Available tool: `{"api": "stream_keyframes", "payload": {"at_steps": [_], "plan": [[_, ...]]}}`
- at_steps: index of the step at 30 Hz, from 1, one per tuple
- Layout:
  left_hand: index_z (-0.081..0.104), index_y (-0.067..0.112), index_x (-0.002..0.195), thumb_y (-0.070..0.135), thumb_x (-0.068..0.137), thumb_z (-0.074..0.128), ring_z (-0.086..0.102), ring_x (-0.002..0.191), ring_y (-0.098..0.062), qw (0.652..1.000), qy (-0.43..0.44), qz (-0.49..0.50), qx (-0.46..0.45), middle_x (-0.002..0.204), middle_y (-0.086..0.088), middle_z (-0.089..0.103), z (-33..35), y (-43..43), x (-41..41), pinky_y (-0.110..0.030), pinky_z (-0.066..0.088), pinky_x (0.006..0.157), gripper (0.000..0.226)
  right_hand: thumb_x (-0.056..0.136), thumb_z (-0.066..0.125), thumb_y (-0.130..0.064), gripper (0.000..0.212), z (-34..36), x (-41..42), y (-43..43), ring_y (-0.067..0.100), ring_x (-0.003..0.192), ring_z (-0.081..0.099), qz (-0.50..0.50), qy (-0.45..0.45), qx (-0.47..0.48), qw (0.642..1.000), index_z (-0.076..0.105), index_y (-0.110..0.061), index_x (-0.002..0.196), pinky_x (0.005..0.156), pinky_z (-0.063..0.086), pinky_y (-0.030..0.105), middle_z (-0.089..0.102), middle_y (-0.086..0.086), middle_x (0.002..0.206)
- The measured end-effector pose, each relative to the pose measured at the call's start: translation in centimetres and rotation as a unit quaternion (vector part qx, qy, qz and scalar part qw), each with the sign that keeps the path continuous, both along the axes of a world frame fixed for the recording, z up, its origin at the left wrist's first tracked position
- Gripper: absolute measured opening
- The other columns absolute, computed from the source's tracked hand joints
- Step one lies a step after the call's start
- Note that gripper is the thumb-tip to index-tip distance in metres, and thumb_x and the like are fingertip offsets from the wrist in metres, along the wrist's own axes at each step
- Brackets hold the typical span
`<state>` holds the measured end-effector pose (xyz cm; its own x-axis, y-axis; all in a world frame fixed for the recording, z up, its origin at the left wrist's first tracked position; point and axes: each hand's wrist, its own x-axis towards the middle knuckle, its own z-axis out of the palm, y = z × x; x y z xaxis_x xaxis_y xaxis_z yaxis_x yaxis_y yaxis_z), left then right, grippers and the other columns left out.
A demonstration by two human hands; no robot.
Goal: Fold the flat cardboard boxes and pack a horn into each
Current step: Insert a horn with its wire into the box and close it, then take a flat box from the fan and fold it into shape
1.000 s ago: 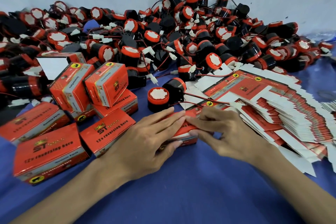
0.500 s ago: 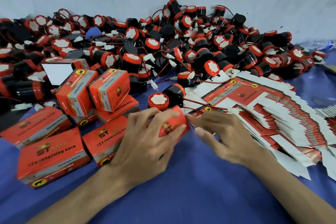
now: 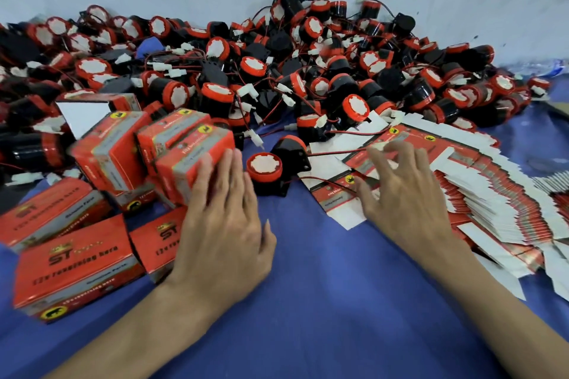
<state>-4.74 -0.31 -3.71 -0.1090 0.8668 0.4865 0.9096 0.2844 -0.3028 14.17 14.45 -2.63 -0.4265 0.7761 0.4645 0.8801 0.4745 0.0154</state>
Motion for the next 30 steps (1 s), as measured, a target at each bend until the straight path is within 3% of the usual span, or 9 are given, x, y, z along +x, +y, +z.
{"api": "stream_keyframes", "payload": {"at_steps": [5, 9, 13, 16, 19, 22, 25, 28, 30], "plan": [[0.029, -0.011, 0.14, 0.039, 0.094, 0.035, 0.002, 0.139, -0.057, 0.987, 0.112, 0.095, -0.056, 0.146, -0.044, 0.006, 0.0, 0.6, -1.3, -0.067, -0.013, 0.108, 0.067, 0.096, 0.032, -0.052, 0.062, 0.0, 1.2, 1.6, 0.029, 0.145, 0.016, -0.092, -0.086, -0.13, 0.983, 0.021, -0.024, 0.15, 0.114, 0.023, 0.047, 0.02, 0.013, 0.157], [-0.001, -0.005, 0.14, 0.032, 0.093, 0.034, -0.026, 0.138, -0.049, 0.979, 0.158, 0.101, -0.079, 0.15, -0.035, -0.02, -0.4, 1.5, -3.8, -0.066, -0.025, 0.101, 0.069, 0.097, 0.038, -0.047, 0.062, 0.0, 1.2, 1.7, 0.026, 0.14, 0.034, -0.068, -0.098, -0.098, 0.988, 0.021, -0.02, 0.15, 0.107, 0.036, 0.042, 0.038, 0.01, 0.15], [0.025, 0.001, 0.147, 0.027, 0.086, 0.043, -0.022, 0.139, -0.049, 0.969, 0.153, 0.169, -0.095, 0.149, -0.036, -0.022, 0.8, 1.6, -5.2, -0.071, -0.011, 0.104, 0.069, 0.098, 0.041, -0.036, 0.039, 0.7, 0.8, 1.2, 0.026, 0.106, 0.062, -0.061, -0.15, -0.03, 0.986, 0.047, -0.017, 0.132, 0.085, 0.046, 0.035, 0.063, 0.004, 0.117], [0.04, 0.003, 0.139, 0.021, 0.082, 0.05, -0.016, 0.139, -0.053, 0.966, 0.102, 0.205, -0.117, 0.149, -0.038, -0.02, 1.4, 1.6, -5.1, -0.071, 0.001, 0.108, 0.061, 0.095, 0.037, -0.015, 0.025, 0.9, 0.0, 0.2, 0.024, 0.09, 0.065, -0.039, -0.21, -0.016, 0.977, 0.055, -0.016, 0.113, 0.065, 0.037, 0.03, 0.066, 0.001, 0.095], [0.058, 0.001, 0.121, 0.013, 0.079, 0.057, -0.009, 0.14, -0.054, 0.973, 0.045, 0.207, -0.09, 0.15, -0.037, -0.017, 2.0, 1.5, -6.0, -0.074, 0.006, 0.107, 0.044, 0.087, 0.049, -0.003, 0.027, 1.4, 0.3, 0.0, 0.031, 0.073, 0.065, -0.029, -0.153, 0.02, 0.988, 0.059, -0.011, 0.111, 0.055, 0.03, 0.028, 0.066, 0.006, 0.077], [0.061, -0.009, 0.11, 0.002, 0.077, 0.055, -0.005, 0.14, -0.054, 0.986, 0.002, 0.168, -0.01, 0.152, -0.036, -0.008, 2.5, 1.4, -7.7, -0.078, 0.003, 0.103, 0.035, 0.059, 0.068, 0.017, 0.03, 1.9, 1.1, 0.2, 0.026, 0.042, 0.047, 0.035, 0.001, 0.161, 0.986, 0.067, 0.002, 0.085, 0.048, 0.027, 0.024, 0.054, 0.011, 0.049], [0.055, -0.007, 0.125, 0.017, 0.082, 0.05, 0.004, 0.144, -0.047, 0.996, -0.005, 0.087, 0.015, 0.151, -0.038, 0.011, 1.7, 1.9, -7.0, -0.071, 0.002, 0.109, 0.05, 0.065, 0.068, 0.019, 0.025, 2.0, 0.7, 0.2, 0.029, 0.05, 0.057, 0.138, 0.098, 0.275, 0.946, 0.069, 0.004, 0.085, 0.048, 0.044, 0.031, 0.061, 0.014, 0.058], [0.064, -0.005, 0.114, 0.018, 0.083, 0.039, 0.033, 0.138, -0.038, 0.986, -0.07, -0.141, 0.048, 0.143, -0.027, 0.041, 0.5, 1.5, -4.8, -0.054, 0.027, 0.113, 0.047, 0.073, 0.055, 0.024, 0.029, 1.9, 0.0, -0.4, 0.032, 0.065, 0.062, 0.255, 0.162, 0.305, 0.903, 0.065, 0.003, 0.091, 0.058, 0.049, 0.038, 0.066, 0.017, 0.074], [0.067, 0.0, 0.111, 0.017, 0.087, 0.041, 0.053, 0.125, -0.025, 0.939, -0.245, -0.232, 0.066, 0.132, -0.015, 0.058, 0.4, 1.5, -3.8, -0.036, 0.043, 0.103, 0.039, 0.075, 0.046, 0.025, 0.035, 1.6, -0.4, -1.1, 0.03, 0.069, 0.057, 0.349, 0.195, 0.297, 0.867, 0.057, -0.002, 0.094, 0.06, 0.045, 0.036, 0.065, 0.018, 0.077]]}}
